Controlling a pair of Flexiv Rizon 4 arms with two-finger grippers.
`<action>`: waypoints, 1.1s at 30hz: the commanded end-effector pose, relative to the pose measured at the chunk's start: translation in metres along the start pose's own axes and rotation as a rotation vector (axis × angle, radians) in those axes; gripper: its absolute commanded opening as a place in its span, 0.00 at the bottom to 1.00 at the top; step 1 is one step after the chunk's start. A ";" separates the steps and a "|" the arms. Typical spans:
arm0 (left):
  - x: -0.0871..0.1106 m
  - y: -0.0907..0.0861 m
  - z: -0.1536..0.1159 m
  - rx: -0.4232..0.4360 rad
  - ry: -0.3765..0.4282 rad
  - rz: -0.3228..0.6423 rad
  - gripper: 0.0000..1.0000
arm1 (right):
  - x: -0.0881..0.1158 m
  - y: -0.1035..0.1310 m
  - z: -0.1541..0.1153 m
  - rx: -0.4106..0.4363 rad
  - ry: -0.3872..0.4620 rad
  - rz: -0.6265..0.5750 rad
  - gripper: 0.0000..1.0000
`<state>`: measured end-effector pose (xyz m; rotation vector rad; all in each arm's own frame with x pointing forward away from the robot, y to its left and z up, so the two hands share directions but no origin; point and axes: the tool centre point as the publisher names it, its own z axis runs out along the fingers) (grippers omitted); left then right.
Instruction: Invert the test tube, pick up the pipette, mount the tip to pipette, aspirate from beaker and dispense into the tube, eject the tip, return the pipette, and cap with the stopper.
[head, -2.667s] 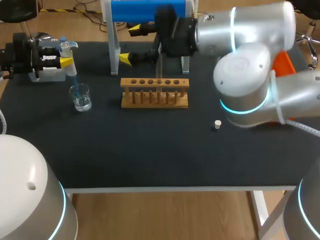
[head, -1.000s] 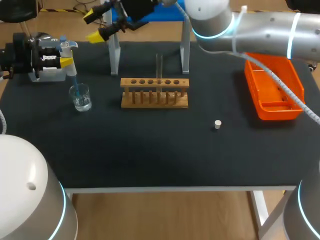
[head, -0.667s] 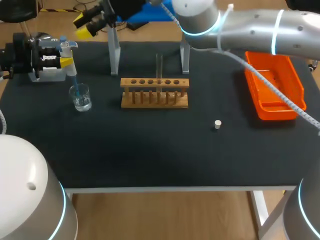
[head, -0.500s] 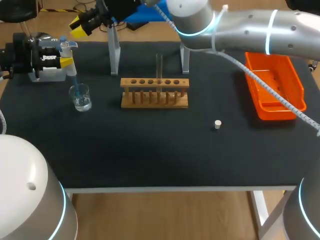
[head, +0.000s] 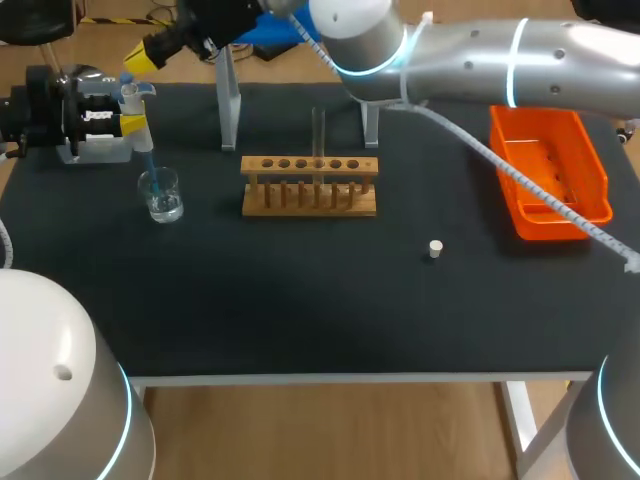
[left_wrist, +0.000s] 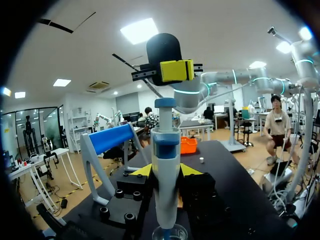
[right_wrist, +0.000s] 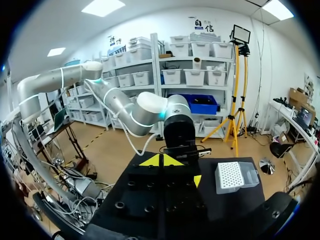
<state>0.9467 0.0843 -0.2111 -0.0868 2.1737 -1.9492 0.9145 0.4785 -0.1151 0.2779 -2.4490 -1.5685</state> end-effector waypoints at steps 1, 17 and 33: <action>-0.001 0.000 -0.001 0.002 0.003 0.001 0.00 | -0.007 0.000 0.006 0.007 0.005 0.004 0.00; -0.001 0.000 -0.001 0.002 0.003 0.001 0.00 | -0.023 -0.006 0.016 0.031 -0.013 0.030 0.00; -0.001 0.000 -0.001 0.002 0.003 0.001 0.00 | -0.023 -0.010 0.017 0.042 -0.021 0.045 0.00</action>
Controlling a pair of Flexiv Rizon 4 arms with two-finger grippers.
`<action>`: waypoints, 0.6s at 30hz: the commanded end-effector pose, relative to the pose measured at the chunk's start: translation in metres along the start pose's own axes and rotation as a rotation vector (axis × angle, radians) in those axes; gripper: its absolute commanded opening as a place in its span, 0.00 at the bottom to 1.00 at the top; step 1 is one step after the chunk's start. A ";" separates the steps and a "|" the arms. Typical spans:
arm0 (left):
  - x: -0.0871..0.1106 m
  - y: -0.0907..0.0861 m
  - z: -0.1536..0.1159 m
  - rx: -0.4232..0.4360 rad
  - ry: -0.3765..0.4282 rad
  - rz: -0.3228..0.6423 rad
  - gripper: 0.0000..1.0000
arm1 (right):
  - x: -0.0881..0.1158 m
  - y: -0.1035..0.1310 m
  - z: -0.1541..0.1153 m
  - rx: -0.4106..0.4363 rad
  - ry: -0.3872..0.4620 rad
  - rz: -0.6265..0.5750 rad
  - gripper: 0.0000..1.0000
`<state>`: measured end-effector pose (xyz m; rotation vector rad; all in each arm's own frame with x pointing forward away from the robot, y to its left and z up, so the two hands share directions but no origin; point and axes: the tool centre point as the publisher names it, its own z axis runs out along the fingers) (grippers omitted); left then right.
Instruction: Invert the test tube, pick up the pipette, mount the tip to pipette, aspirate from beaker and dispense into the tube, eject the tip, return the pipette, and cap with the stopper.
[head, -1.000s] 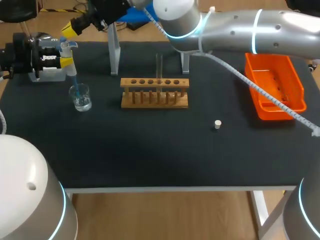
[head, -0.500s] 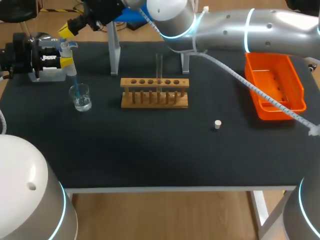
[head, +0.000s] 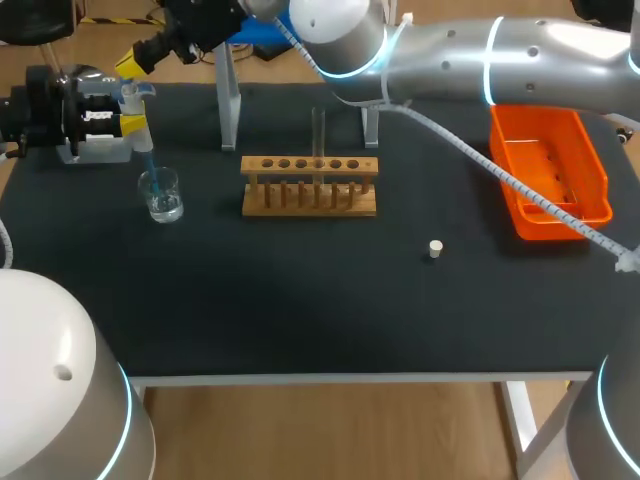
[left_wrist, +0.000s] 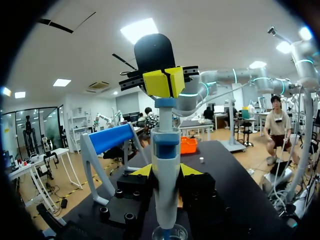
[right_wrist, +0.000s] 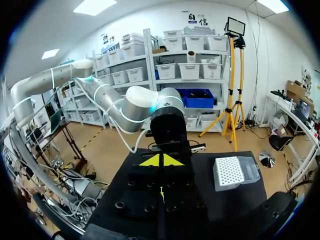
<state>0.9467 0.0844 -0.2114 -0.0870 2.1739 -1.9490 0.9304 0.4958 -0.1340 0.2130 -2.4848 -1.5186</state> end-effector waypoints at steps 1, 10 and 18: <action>-0.001 0.000 -0.001 0.002 0.003 0.001 0.00 | -0.002 0.000 -0.002 0.007 -0.001 0.002 0.00; -0.001 0.000 -0.001 0.002 0.003 0.001 0.00 | -0.004 -0.002 -0.001 0.028 -0.006 -0.001 0.00; -0.001 0.000 -0.001 0.002 0.003 0.001 0.00 | -0.003 -0.008 0.001 0.039 -0.005 0.004 0.00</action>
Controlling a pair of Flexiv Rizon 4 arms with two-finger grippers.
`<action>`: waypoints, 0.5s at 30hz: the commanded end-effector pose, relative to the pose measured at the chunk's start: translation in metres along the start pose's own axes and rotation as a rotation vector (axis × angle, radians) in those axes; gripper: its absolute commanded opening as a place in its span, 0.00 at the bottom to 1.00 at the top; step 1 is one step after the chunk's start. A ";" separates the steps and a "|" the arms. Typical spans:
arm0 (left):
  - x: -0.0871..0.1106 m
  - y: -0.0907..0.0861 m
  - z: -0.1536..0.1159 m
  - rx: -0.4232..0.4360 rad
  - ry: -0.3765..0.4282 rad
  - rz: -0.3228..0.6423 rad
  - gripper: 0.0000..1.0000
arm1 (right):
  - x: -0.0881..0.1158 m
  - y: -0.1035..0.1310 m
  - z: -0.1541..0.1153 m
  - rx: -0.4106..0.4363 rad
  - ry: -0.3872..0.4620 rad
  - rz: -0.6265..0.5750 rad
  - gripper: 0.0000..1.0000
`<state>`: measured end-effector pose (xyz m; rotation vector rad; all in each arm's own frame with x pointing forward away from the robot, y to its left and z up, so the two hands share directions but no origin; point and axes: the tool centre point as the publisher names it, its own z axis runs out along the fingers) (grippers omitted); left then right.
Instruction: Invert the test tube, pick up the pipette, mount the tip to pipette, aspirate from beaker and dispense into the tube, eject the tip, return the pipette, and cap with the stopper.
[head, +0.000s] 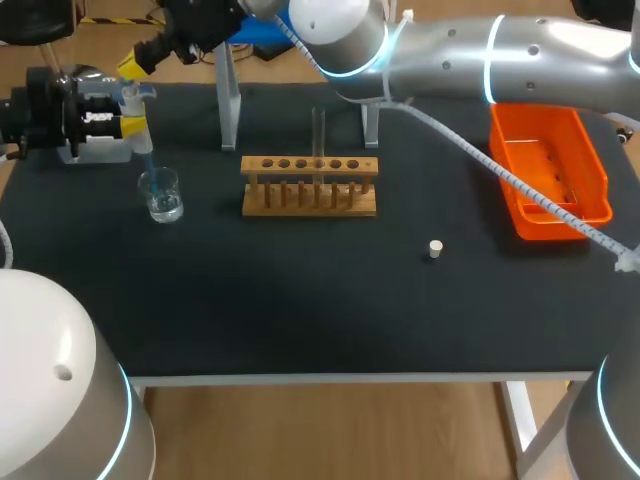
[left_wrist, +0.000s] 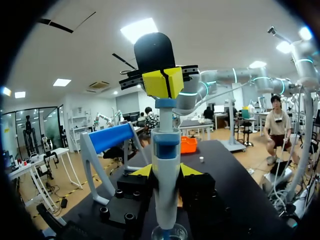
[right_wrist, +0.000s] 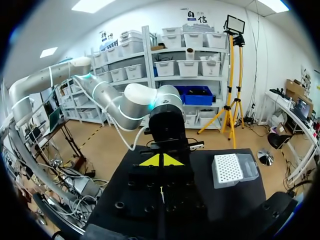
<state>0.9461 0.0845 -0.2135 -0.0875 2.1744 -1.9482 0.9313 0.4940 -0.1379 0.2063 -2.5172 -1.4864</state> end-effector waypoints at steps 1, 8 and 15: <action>-0.001 -0.002 -0.001 0.003 0.004 0.001 0.00 | -0.002 -0.005 0.001 0.011 0.007 0.003 0.00; -0.001 -0.002 -0.001 0.003 0.004 0.001 0.00 | 0.001 -0.013 0.004 0.020 0.013 0.012 0.00; -0.001 -0.002 -0.001 0.003 0.004 0.001 0.00 | 0.001 -0.020 0.007 0.030 0.018 0.021 0.00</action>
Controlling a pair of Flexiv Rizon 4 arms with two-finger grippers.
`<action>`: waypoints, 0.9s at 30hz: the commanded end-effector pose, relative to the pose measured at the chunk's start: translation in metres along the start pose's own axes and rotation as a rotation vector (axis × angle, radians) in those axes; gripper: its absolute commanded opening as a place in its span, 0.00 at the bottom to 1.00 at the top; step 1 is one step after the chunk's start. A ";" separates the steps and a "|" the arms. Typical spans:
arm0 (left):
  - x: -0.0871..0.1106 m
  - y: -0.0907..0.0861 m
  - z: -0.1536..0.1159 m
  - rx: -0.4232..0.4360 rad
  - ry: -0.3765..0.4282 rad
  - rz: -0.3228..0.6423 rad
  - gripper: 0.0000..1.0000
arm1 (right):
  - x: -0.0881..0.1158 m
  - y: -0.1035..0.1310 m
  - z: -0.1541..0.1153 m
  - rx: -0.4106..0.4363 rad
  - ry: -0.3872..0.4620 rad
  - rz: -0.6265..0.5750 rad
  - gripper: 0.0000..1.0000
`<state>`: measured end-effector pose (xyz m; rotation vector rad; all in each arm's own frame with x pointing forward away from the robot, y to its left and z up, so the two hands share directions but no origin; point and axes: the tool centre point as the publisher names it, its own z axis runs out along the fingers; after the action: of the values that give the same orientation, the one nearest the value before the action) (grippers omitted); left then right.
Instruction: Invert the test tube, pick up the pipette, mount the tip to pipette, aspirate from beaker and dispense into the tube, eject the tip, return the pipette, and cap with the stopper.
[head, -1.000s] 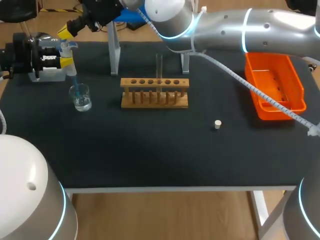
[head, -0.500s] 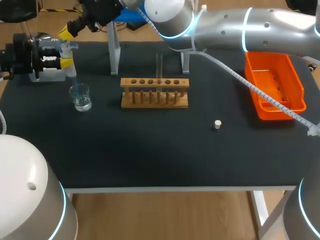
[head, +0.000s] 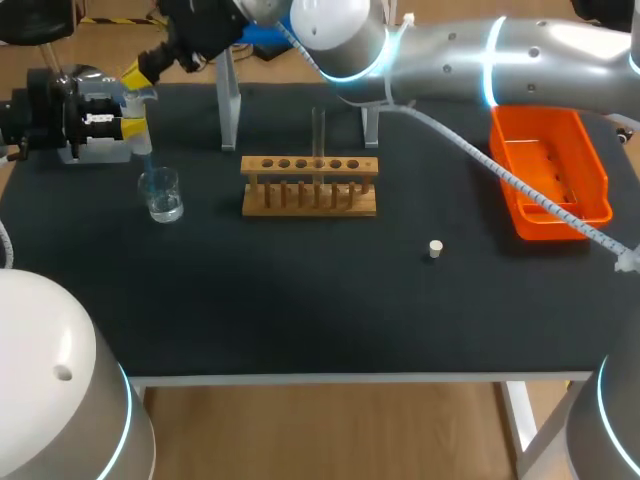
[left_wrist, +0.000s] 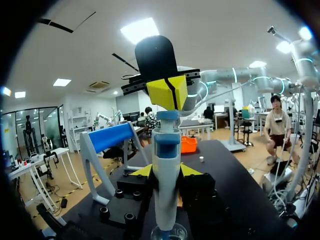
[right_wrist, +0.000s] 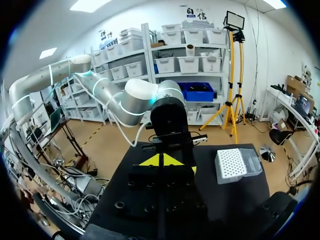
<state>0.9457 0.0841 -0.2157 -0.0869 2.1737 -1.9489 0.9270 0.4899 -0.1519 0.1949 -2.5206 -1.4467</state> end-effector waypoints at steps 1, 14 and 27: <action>-0.002 -0.004 -0.001 0.002 0.004 0.001 0.00 | -0.002 -0.007 0.003 0.009 0.006 0.004 0.00; -0.002 -0.004 -0.001 0.002 0.004 0.001 0.00 | -0.003 -0.011 0.002 0.014 0.006 0.012 0.00; -0.002 -0.004 -0.001 0.002 0.004 0.001 0.00 | 0.003 0.007 -0.008 -0.020 0.003 -0.027 0.00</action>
<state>0.9475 0.0847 -0.2119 -0.0858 2.1725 -1.9511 0.9264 0.4884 -0.1454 0.2242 -2.5081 -1.4797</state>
